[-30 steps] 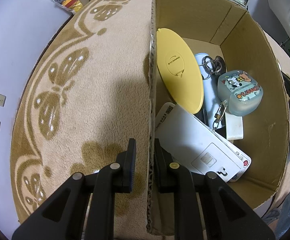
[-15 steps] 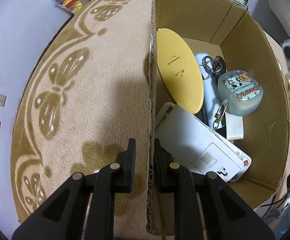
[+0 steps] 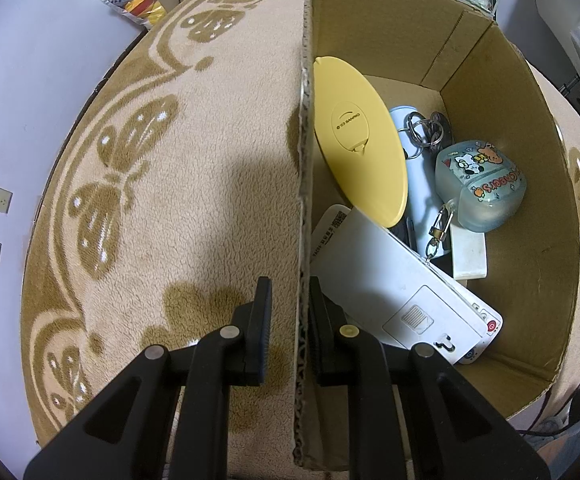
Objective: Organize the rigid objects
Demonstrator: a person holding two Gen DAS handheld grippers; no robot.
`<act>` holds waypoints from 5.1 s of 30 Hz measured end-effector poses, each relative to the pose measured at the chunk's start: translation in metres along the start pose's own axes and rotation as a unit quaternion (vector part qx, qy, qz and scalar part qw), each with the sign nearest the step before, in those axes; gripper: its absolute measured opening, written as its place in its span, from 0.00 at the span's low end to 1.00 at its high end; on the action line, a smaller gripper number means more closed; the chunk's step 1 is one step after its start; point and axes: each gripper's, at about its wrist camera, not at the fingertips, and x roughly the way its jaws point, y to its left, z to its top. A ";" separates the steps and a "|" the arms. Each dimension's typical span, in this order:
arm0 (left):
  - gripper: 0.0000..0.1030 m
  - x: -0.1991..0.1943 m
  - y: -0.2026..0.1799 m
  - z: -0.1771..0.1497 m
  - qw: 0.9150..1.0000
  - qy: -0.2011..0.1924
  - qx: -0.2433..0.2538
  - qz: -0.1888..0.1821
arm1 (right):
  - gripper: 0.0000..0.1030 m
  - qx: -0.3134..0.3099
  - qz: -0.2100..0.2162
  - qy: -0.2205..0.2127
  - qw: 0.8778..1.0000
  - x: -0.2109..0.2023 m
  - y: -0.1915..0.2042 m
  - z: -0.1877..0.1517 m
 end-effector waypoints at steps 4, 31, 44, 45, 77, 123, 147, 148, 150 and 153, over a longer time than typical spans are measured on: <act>0.16 0.000 0.000 0.000 1.000 0.000 0.000 0.000 | 0.77 -0.020 0.006 0.010 1.000 0.005 0.013 -0.006; 0.16 -0.001 -0.001 0.000 1.000 0.000 0.000 -0.001 | 0.77 -0.103 -0.031 0.055 0.993 0.031 0.048 -0.025; 0.17 -0.007 -0.001 -0.003 1.000 -0.010 -0.006 -0.004 | 0.82 -0.080 -0.033 0.048 0.995 0.011 0.043 -0.021; 0.17 -0.009 -0.001 -0.003 1.000 -0.013 -0.006 -0.003 | 0.83 -0.070 -0.035 0.046 0.996 0.007 0.039 -0.021; 0.91 -0.136 -0.014 -0.054 0.974 -0.226 0.017 -0.015 | 1.00 0.013 -0.084 0.018 0.996 -0.109 0.003 -0.038; 0.98 -0.176 -0.045 -0.155 0.933 -0.356 0.047 0.024 | 1.00 0.033 -0.091 -0.073 0.993 -0.200 -0.005 -0.102; 0.98 -0.168 -0.045 -0.158 0.936 -0.349 0.046 0.017 | 1.00 0.046 -0.093 -0.053 0.993 -0.190 -0.014 -0.106; 0.98 -0.168 -0.045 -0.158 0.936 -0.348 0.046 0.016 | 1.00 0.047 -0.092 -0.052 0.993 -0.190 -0.014 -0.105; 0.98 -0.168 -0.045 -0.158 0.936 -0.348 0.046 0.018 | 1.00 0.047 -0.094 -0.052 0.993 -0.190 -0.013 -0.106; 0.98 -0.167 -0.044 -0.157 0.938 -0.344 0.047 0.015 | 1.00 0.046 -0.094 -0.052 0.993 -0.190 -0.013 -0.105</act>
